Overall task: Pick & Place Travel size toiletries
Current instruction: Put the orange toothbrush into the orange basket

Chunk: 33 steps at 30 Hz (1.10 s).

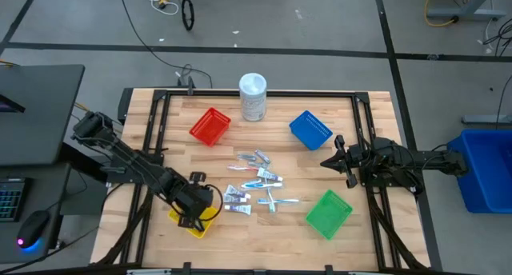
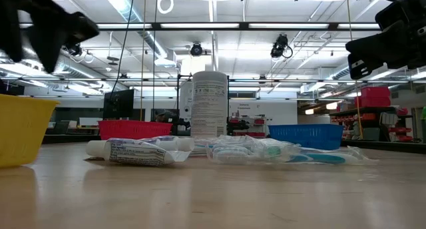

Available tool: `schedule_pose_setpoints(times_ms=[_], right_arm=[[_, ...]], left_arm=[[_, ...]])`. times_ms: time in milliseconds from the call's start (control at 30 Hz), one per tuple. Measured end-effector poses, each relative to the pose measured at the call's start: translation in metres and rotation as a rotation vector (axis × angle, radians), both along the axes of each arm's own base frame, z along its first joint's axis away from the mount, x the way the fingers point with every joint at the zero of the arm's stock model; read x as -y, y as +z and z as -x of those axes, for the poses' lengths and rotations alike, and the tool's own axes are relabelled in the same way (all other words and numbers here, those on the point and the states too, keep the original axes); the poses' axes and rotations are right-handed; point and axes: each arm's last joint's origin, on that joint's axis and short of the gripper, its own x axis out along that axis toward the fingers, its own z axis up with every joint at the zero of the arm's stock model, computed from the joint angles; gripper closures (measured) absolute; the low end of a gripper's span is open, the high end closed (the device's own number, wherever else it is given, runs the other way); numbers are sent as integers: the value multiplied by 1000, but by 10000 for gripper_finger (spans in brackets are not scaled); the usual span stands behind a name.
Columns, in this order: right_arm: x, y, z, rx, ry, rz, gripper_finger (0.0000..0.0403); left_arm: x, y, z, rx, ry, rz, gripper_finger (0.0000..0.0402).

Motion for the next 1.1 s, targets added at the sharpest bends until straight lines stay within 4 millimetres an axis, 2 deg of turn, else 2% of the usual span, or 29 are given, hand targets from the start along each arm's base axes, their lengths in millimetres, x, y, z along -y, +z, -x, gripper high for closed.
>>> schedule_pose_setpoints(times_ms=[400, 633, 767, 1100], right_arm=[[0, 0, 0, 0, 0, 0, 390], [0, 0, 0, 0, 0, 0, 390], [0, 0, 0, 0, 0, 0, 389], [0, 0, 0, 0, 0, 0, 390]], left_arm=[[-28, 4, -29, 153, 44, -51, 239], [-42, -6, -45, 154, 44, -127, 238], [-54, -9, -53, 161, 71, -110, 240], [-82, -4, -70, 252, 101, -152, 244]])
